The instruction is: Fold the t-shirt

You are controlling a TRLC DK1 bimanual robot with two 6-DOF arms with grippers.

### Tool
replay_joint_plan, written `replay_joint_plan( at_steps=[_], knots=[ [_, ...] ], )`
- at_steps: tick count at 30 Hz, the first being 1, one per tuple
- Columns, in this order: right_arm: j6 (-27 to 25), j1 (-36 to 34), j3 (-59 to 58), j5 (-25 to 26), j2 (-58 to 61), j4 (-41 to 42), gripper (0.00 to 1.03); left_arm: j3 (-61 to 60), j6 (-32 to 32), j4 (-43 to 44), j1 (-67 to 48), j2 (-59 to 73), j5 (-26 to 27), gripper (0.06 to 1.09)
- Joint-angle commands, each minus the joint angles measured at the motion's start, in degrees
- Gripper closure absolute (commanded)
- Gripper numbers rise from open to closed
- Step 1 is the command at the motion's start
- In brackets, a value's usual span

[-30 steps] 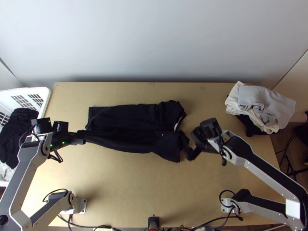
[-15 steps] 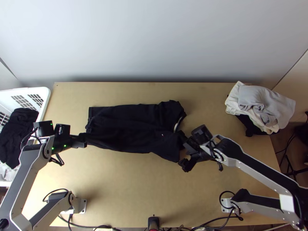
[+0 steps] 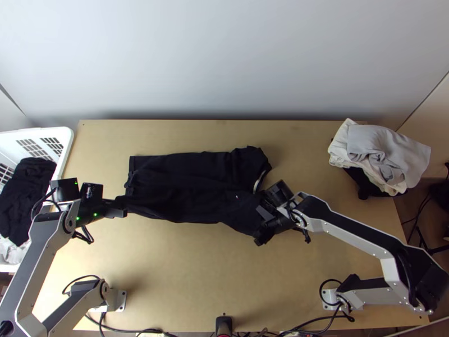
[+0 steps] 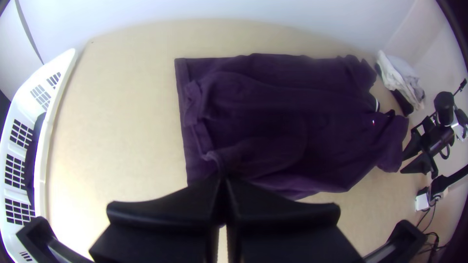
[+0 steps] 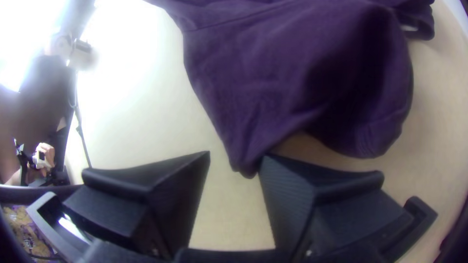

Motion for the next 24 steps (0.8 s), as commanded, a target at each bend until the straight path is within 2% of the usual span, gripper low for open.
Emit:
replay_joint_plan(
  at_steps=[1, 7, 14, 24],
  knots=[
    [-1.2, 0.4, 1.3, -0.2, 3.5, 1.3, 1.0, -0.2, 0.3, 0.2, 0.0, 0.0, -0.2, 1.05],
    [-1.6, 0.1, 1.1, -0.2, -0.8, -1.4, 1.0, 0.5, 0.3, 0.1, 0.1, -0.5, -0.1, 1.05],
    [-2.2, -1.6, 2.8, -0.2, -8.7, -9.1, 1.0, 2.5, 0.5, -1.7, 0.3, -2.7, -0.1, 1.05],
    [-4.0, -2.9, 12.4, -0.2, -12.5, -19.3, 1.0, 2.4, 0.7, -4.8, 0.4, -6.7, 0.1, 1.05]
  ],
)
